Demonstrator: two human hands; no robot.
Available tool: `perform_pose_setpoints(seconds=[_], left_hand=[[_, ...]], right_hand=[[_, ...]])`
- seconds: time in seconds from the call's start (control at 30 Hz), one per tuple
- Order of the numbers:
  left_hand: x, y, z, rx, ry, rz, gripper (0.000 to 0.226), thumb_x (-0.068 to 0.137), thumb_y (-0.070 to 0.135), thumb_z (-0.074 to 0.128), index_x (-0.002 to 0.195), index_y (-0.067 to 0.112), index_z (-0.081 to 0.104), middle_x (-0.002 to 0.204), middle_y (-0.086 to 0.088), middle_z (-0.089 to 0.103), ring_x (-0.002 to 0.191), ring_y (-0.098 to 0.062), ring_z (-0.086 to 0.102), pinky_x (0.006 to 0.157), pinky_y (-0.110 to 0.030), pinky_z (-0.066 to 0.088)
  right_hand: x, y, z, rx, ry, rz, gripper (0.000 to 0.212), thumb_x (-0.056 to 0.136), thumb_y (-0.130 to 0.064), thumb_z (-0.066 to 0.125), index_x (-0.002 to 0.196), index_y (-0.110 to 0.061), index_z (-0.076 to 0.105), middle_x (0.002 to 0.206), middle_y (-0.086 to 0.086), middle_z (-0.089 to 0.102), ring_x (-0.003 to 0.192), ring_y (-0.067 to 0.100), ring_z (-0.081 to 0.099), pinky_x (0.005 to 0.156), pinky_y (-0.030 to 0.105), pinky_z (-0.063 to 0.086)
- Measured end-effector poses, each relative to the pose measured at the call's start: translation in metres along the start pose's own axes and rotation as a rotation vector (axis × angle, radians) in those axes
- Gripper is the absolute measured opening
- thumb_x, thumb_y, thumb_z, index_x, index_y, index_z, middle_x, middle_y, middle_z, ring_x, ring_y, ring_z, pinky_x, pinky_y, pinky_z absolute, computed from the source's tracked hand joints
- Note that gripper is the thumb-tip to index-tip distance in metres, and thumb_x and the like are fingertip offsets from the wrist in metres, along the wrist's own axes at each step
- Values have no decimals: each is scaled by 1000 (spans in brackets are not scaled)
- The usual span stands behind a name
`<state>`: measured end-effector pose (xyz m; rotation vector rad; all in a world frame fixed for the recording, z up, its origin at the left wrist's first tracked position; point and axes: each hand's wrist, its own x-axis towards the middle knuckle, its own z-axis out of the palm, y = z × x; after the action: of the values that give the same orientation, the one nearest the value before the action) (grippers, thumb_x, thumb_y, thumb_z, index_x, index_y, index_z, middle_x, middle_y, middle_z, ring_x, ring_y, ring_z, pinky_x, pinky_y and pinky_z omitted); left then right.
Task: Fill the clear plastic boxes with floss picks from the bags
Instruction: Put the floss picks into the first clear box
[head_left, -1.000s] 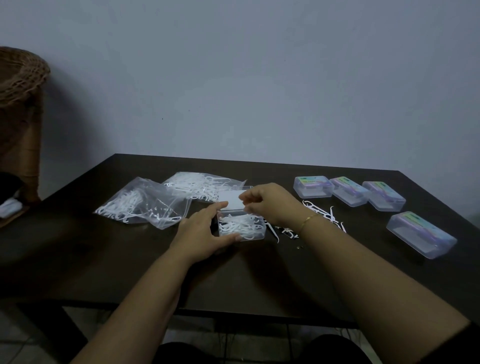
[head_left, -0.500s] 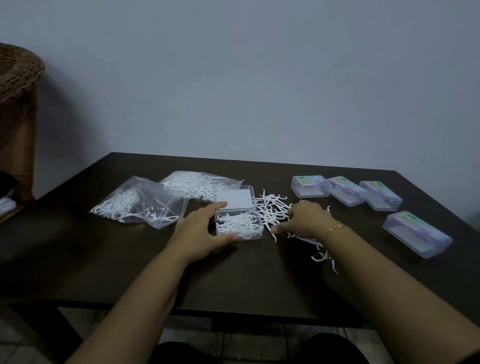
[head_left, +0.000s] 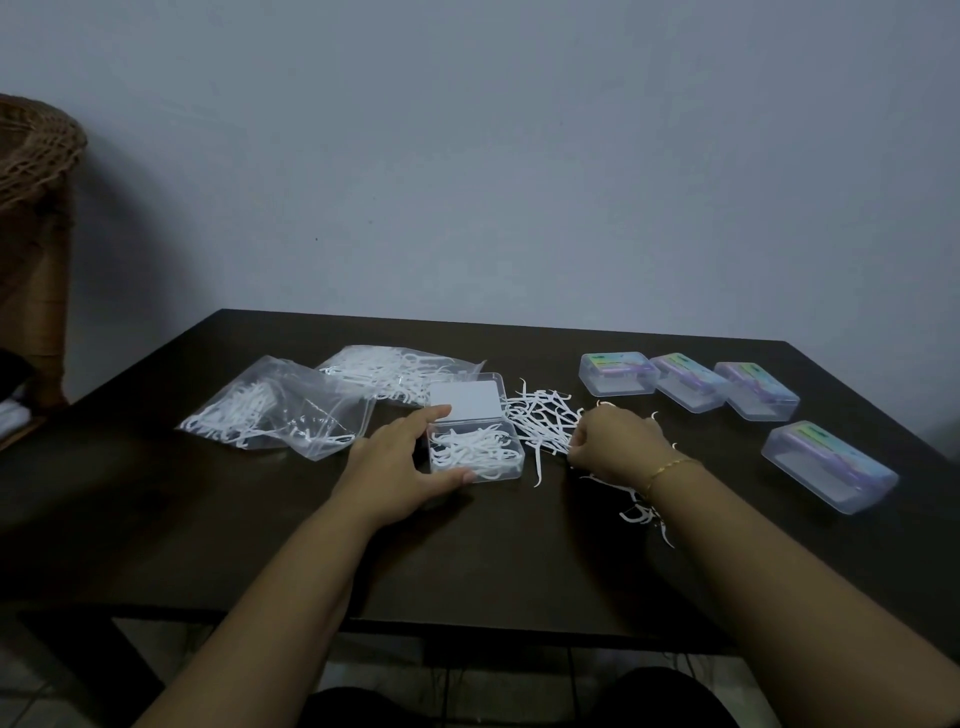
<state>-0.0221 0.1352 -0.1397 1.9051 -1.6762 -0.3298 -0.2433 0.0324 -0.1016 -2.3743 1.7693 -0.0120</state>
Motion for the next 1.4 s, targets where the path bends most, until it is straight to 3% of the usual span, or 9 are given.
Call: perform_pose_setpoints(seconds=[0.27,0.5,0.63,0.73,0.87,0.97,1.07,1.13,1.4], left_hand=[[1,0,1,-8,9,1,82,69,64,69,140,46,32,146,10,42,134,-13,37,110,-39,23],[2,-1,1,-1,4,-8,85,68,67,69,141,46,30,147,10,41,135,-14,36,111,-41,22],[3,1,1,-13,16,-3,85,69,65,70,141,44,31,145,10,44,133,-14,38,110,-40,22],[3,-1,2,-16,23,-2,85,68,65,70,141,44,31,143,9,45,132,-14,39,109,-39,23],[3,-3,4,-25,18,3,86,67,66,70,141,45,31,143,9,46,132,-13,39,109,-40,24],[5,-4,4,-41,16,0,87,67,66,70,141,46,30,143,9,46,132,-14,39,109,-41,25],[5,-4,4,-45,27,-2,87,66,64,72,141,43,32,140,8,49,131,-13,41,109,-39,25],[5,-4,5,-37,29,-5,88,66,64,72,141,41,31,139,9,50,130,-13,41,109,-38,24],[2,3,0,-28,10,6,89,68,63,71,143,48,24,138,10,51,133,-15,38,110,-41,21]], right_hand=[[-9,-2,-11,249,31,-70,27,90,-17,53,63,-15,56,69,9,59,68,20,53,85,43,49],[-12,-12,-17,407,106,-158,19,92,-14,53,91,1,65,79,17,62,64,19,49,65,35,49],[-21,-23,-21,575,193,-255,10,90,-10,57,92,-12,66,76,-5,60,66,6,52,62,17,45],[-24,-38,-19,618,244,-343,12,92,-17,57,90,-12,67,79,-5,61,70,8,53,66,22,43],[-23,-56,-13,557,271,-437,19,93,-23,53,83,-13,66,84,-1,64,75,12,55,69,26,41],[-19,-63,-6,198,323,-495,27,96,-30,44,74,-24,58,80,-5,58,82,17,55,78,34,37],[-13,-64,1,-120,348,-503,32,98,-40,38,99,-30,69,102,-4,64,100,19,55,85,37,35],[-11,-60,3,-143,311,-479,34,98,-43,38,114,-32,66,114,-4,63,108,18,53,87,37,35],[-2,-24,0,-28,232,-108,39,94,-45,45,116,-18,63,120,7,60,112,26,53,93,39,39]])
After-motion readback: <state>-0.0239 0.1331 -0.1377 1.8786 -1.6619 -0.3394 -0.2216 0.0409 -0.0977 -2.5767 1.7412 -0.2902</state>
